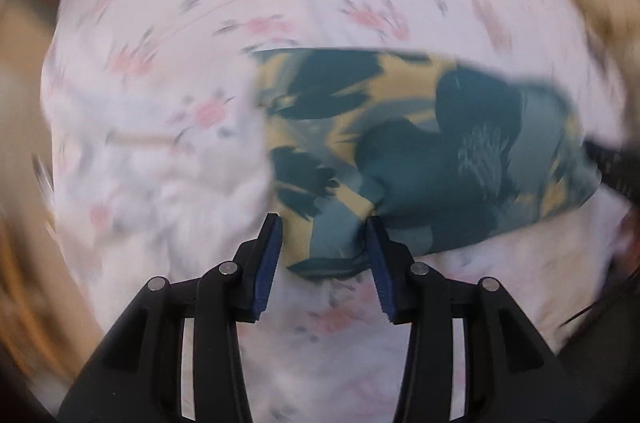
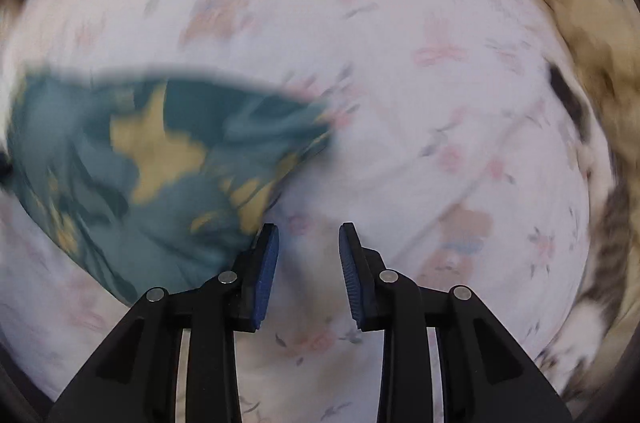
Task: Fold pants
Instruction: 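Pinch the folded shorts with both grippers and lift them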
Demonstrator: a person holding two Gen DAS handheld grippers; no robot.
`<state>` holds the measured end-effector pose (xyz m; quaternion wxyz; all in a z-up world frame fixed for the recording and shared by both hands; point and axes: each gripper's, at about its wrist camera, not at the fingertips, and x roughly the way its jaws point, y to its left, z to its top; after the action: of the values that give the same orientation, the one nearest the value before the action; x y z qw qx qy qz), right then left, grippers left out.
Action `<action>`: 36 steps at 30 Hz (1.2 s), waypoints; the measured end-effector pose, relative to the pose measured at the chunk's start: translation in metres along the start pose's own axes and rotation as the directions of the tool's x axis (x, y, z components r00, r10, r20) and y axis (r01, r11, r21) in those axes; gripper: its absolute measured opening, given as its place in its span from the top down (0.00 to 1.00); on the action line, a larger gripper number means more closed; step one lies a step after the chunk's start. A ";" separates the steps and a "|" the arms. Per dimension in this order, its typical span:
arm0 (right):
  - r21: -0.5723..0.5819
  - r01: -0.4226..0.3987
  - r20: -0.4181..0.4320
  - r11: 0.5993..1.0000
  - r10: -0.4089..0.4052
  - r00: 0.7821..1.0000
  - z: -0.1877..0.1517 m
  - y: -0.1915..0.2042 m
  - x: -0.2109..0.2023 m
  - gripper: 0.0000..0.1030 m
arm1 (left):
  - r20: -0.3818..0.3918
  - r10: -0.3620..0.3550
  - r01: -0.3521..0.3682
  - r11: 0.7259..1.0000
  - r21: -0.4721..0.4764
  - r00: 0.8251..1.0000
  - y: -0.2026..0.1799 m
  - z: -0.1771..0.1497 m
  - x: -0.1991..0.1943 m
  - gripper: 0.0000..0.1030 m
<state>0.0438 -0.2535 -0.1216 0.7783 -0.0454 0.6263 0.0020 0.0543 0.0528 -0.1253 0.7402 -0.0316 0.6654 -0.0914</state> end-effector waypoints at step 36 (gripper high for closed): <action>-0.062 -0.662 0.356 0.747 0.636 0.685 0.132 0.029 -0.082 0.81 | 0.441 -0.265 0.249 0.964 0.095 0.857 -0.013 0.106 -0.134 0.85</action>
<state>0.1528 -0.2103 -0.0161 0.8277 0.2079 0.4500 0.2630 0.1449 0.0554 0.0198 0.8556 -0.1275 0.4640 -0.1907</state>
